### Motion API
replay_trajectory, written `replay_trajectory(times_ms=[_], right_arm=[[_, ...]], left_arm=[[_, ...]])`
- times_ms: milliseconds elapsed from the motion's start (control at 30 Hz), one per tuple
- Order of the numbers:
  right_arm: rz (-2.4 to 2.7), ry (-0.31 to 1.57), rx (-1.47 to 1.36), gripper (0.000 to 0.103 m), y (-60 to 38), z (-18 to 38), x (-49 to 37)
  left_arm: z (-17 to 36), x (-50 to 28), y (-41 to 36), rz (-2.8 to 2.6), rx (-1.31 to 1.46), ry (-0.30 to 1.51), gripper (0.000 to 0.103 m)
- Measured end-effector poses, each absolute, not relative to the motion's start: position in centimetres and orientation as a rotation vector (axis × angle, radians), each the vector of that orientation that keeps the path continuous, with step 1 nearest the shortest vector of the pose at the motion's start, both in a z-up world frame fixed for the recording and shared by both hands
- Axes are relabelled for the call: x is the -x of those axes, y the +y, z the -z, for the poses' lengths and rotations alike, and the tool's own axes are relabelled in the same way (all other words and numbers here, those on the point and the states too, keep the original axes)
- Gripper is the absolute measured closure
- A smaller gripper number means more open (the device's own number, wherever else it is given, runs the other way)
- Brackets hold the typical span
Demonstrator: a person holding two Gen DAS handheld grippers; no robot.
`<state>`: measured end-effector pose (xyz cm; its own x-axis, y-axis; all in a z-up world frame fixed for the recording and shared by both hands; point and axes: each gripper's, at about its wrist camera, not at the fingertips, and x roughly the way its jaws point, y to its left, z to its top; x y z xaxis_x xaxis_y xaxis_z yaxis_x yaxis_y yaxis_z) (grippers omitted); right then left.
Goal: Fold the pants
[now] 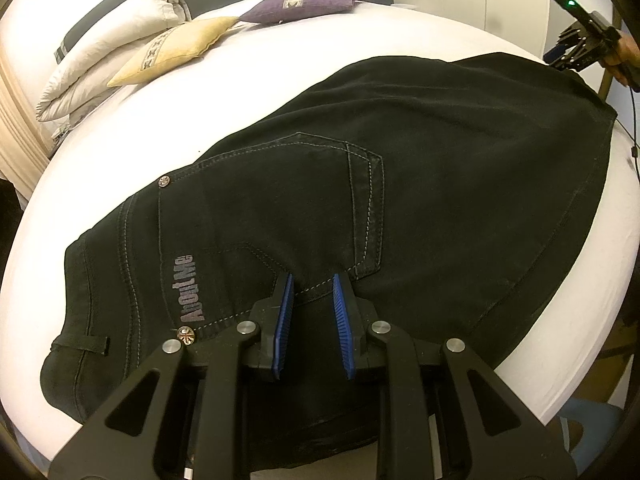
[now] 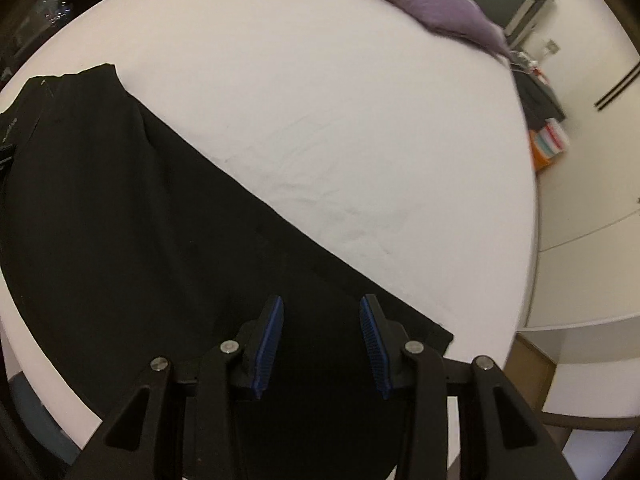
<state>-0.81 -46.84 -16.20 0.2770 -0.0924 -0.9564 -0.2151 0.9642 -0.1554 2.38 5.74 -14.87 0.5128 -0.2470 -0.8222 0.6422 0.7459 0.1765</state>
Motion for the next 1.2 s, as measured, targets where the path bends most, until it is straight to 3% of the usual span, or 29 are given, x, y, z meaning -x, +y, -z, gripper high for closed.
replay_trajectory(times_ms=[300,367,533,833,1000,1033,1133,1200], right_arm=[[-0.204,1.418,0.3,0.063,-46.5,18.1,-2.0],[-0.22,1.417,0.321,0.084,-46.5,18.0,-2.8],[-0.139,1.341,0.445,0.1,-44.9,17.5,-2.4],[0.311,1.192,0.21,0.103,-50.7,17.3,-0.9],[0.289,1.128,0.098,0.103,-51.7,16.5,-0.5],[0.241,1.097,0.059,0.101,-51.6,15.5,-0.2],[0.103,1.094,0.098,0.08,-48.7,13.5,-0.4],[-0.037,1.067,0.126,0.079,-45.2,12.1,-1.0]], left_arm=[[14.8,-2.7,5.9,0.573,-0.497,0.882,0.083],[14.9,-2.7,6.0,0.575,-0.497,0.881,0.083],[15.0,-2.6,6.1,0.576,-0.499,0.879,0.083],[15.1,-2.3,6.1,0.569,-0.497,0.869,0.083],[15.1,-2.1,5.9,0.568,-0.504,0.867,0.083],[15.0,-2.1,5.9,0.567,-0.504,0.867,0.083],[15.1,-2.0,5.8,0.563,-0.495,0.864,0.083],[15.1,-1.9,6.0,0.56,-0.489,0.861,0.083]])
